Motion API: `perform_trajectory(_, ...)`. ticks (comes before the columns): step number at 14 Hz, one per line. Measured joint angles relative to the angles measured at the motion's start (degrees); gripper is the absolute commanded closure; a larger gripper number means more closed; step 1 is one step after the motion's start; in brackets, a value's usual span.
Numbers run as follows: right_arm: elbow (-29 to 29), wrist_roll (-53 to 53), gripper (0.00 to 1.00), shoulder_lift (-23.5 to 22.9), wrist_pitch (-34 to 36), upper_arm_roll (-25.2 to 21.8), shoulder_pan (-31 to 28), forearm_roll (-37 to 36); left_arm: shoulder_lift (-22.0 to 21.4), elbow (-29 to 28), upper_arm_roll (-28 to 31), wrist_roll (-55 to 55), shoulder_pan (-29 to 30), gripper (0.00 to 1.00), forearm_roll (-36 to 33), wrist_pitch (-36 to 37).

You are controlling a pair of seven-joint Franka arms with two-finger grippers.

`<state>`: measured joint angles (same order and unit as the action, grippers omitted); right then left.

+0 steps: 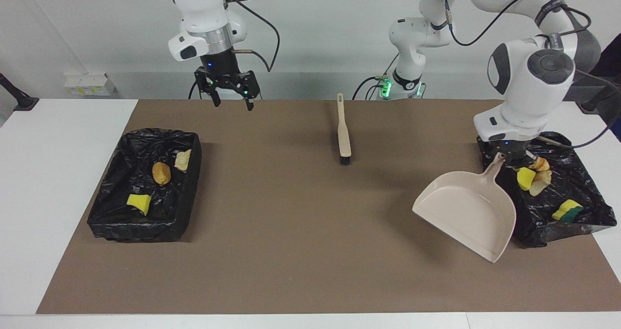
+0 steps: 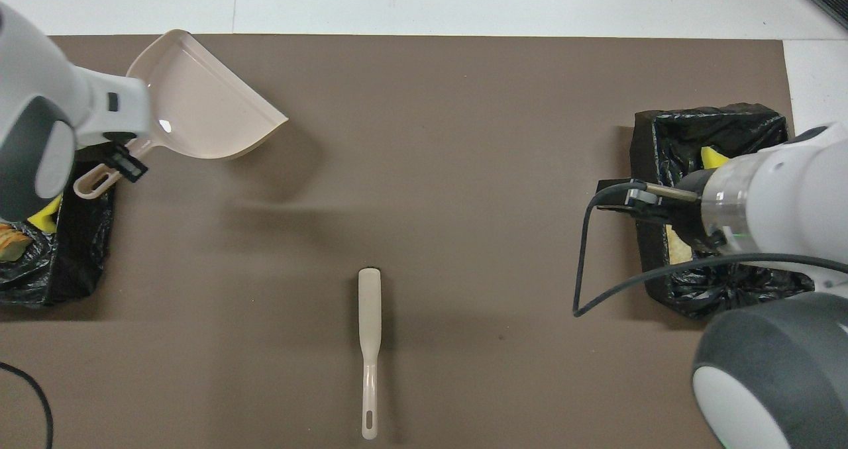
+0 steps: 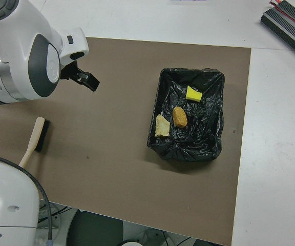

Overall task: Sweep and dump trash in bin
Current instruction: 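Bring the empty dustpan back and set it down with the left gripper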

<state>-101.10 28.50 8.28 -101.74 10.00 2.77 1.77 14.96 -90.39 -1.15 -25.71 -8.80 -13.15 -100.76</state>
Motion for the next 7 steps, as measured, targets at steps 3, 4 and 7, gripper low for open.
perform_trajectory(3,7.1,-2.6,0.00,-2.3,9.2,0.0,-2.8,-2.1,3.8,-0.1,-0.1,19.0,-7.2,1.00,7.4,-2.6)
perform_trajectory(4,10.4,-3.7,0.00,-3.9,12.5,0.0,-3.6,-3.2,4.7,-0.1,-0.2,23.5,-8.8,1.00,9.8,-4.3)
perform_trajectory(7,19.5,-6.1,0.00,-9.6,18.2,0.0,-4.7,-6.1,6.2,-0.1,-0.1,35.4,-13.7,1.00,15.2,-9.3)
